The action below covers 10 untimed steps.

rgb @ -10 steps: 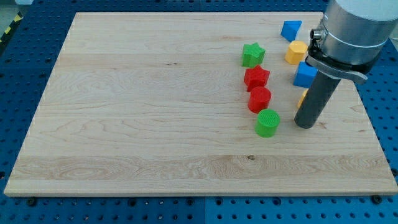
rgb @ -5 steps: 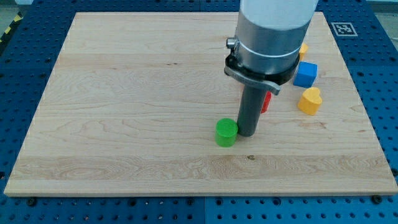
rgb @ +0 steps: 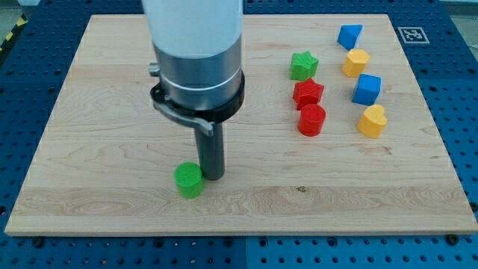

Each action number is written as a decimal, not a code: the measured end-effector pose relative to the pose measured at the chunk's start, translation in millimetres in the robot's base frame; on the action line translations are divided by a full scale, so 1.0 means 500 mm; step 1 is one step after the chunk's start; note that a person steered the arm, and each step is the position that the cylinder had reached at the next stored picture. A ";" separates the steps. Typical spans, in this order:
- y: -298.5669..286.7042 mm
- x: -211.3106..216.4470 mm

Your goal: Slide green circle towards bottom left

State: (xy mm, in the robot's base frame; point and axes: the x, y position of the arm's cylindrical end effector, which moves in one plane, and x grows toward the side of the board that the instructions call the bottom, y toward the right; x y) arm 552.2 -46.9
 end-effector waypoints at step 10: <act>-0.176 0.048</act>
